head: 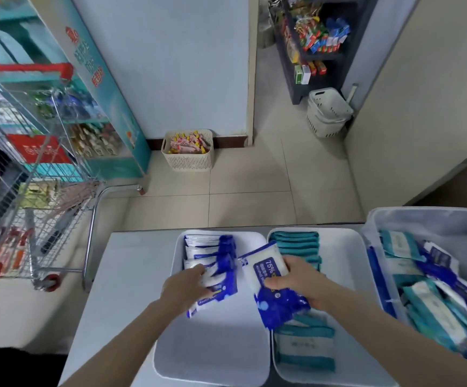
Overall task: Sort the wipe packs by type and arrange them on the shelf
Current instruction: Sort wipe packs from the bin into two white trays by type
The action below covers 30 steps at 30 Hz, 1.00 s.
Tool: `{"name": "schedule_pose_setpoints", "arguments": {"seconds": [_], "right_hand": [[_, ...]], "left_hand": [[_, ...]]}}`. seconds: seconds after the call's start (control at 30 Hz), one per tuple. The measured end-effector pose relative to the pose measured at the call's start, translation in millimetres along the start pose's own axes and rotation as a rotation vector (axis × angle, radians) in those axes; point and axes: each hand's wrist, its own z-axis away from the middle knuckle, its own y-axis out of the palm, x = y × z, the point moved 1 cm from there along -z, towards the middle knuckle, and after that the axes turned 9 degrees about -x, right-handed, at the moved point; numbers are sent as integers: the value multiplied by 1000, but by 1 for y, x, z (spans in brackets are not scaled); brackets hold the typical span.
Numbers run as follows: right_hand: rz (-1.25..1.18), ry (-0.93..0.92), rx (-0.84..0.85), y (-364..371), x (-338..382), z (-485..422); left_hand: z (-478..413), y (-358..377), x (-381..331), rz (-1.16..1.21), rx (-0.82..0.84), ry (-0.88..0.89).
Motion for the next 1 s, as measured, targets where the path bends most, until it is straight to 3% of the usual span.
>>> {"name": "schedule_pose_setpoints", "arguments": {"seconds": [0.17,0.27,0.37,0.43,0.63,0.73,1.0], "right_hand": [[475,-195,-49,65,-18,-12],[793,-356,-61,94,-38,-25],[1137,-469,-40,118,-53,-35],[1239,-488,-34,129,-58,-43],[1311,-541,-106,135,-76,-54],[1342,-456,-157,124,-78,-55],[1059,-377,-247,139,-66,-83]], "left_hand": [[-29,8,15,10,-134,178],[-45,10,23,-157,-81,353],[-59,13,30,-277,-27,401],[-67,18,32,-313,16,400],[-70,28,32,-276,-33,476],[-69,29,34,-221,-114,465],[-81,9,27,-154,-166,353]]}}
